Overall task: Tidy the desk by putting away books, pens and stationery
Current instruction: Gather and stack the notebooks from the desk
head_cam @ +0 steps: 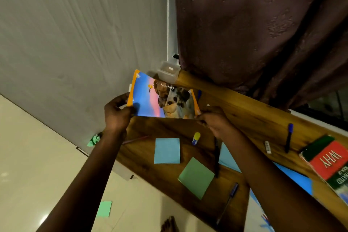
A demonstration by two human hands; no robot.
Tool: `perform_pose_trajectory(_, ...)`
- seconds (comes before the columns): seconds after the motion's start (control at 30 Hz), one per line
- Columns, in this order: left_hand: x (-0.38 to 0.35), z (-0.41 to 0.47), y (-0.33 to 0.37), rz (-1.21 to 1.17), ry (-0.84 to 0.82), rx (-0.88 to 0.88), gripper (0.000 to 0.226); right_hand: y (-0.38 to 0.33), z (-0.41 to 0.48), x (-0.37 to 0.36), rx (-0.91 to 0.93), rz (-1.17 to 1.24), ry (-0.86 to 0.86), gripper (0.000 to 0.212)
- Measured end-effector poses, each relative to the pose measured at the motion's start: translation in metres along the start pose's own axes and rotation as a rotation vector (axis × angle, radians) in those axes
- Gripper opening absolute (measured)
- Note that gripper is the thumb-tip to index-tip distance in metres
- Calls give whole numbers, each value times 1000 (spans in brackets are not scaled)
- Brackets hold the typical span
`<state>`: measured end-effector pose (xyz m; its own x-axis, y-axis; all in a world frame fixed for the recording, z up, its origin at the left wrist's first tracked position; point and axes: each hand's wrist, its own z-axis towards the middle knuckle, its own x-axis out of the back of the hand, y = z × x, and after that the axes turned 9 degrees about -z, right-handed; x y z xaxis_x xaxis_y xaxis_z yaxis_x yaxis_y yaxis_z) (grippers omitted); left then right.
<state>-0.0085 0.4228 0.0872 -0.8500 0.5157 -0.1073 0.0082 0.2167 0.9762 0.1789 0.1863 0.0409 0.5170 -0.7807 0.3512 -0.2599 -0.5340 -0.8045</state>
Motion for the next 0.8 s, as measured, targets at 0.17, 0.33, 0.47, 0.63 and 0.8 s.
perform_pose_trajectory(0.17,-5,-31,27,-70,-102,-95,52,-7,-36,34,47,200,-120,13)
perform_pose_trajectory(0.33,-27,-71,46,-233,-231,19,54,10,-82,80,69,371,-168,17)
perform_pose_trajectory(0.47,-52,-103,51,-312,-331,130,57,36,-129,123,61,511,-121,26)
perform_pose_trajectory(0.63,-79,-125,33,-161,-492,177,57,81,-182,186,133,537,-136,46)
perform_pose_trajectory(0.8,-130,-167,15,34,-657,295,48,138,-229,239,68,331,-174,54)
